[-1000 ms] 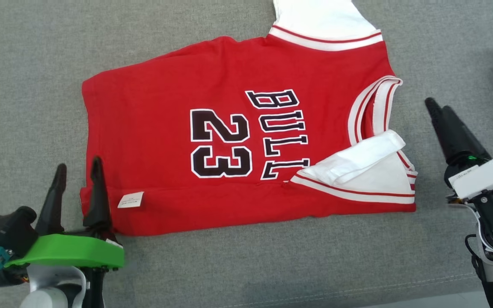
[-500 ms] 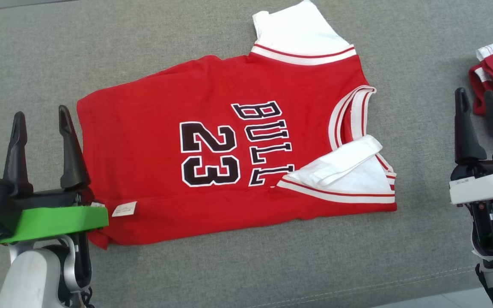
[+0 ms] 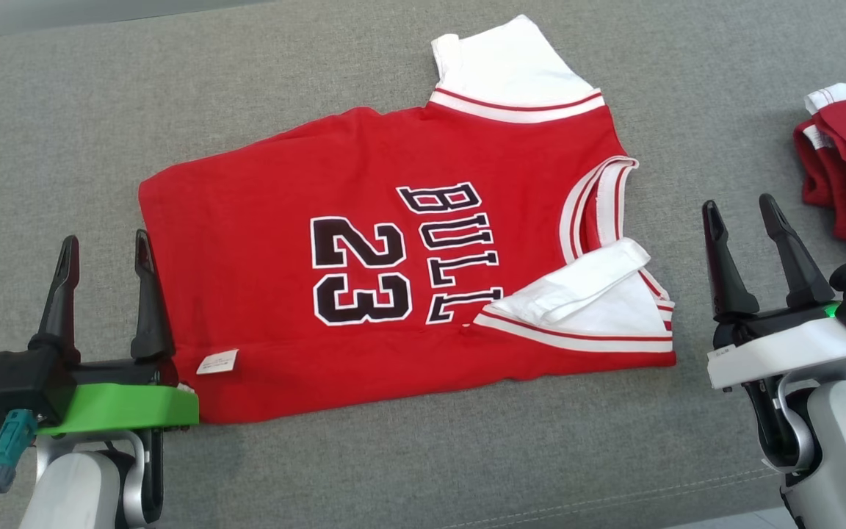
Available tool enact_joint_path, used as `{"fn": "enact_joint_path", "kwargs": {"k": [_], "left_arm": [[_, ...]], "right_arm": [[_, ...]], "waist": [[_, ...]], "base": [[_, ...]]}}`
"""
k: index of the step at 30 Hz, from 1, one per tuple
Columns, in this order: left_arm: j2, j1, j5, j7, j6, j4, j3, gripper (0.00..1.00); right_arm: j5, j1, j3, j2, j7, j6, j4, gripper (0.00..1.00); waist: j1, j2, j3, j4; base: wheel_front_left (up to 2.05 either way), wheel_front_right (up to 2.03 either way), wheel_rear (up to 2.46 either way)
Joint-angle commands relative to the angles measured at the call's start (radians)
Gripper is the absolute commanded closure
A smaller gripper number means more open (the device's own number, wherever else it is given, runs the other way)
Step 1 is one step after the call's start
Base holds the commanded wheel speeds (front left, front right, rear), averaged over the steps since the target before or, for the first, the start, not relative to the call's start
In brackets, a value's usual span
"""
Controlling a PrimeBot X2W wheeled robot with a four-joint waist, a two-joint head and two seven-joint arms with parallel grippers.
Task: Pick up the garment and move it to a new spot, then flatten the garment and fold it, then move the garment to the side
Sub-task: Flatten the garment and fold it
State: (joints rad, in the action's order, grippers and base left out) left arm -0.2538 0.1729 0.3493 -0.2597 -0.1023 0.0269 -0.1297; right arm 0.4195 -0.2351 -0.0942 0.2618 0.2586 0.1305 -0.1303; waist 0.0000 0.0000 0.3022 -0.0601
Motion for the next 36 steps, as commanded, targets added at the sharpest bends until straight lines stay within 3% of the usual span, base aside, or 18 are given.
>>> {"fn": "enact_joint_path", "kwargs": {"k": [1, 22, 36], "left_arm": [[-0.002, -0.008, -0.015, -0.006, 0.008, 0.000, 0.004, 0.00], [0.031, -0.115, -0.001, -0.006, 0.049, 0.088, 0.001, 0.00], [0.060, -0.216, 0.061, 0.039, 0.064, 0.177, -0.023, 0.00]], "right_arm": [[-0.008, 0.006, 0.001, -0.002, 0.008, 0.000, -0.005, 0.00], [-0.016, 0.096, -0.035, -0.036, 0.008, 0.000, -0.072, 0.00], [0.020, 0.123, -0.098, -0.047, 0.007, 0.000, -0.228, 0.00]], "waist": [[0.0000, 0.0000, -0.001, 0.001], [0.0000, 0.0000, -0.064, -0.001], [0.0000, 0.0000, -0.070, 0.014]], "base": [[0.00, 0.00, 0.00], [0.00, 0.00, 0.00], [0.00, 0.00, 0.00]]}}
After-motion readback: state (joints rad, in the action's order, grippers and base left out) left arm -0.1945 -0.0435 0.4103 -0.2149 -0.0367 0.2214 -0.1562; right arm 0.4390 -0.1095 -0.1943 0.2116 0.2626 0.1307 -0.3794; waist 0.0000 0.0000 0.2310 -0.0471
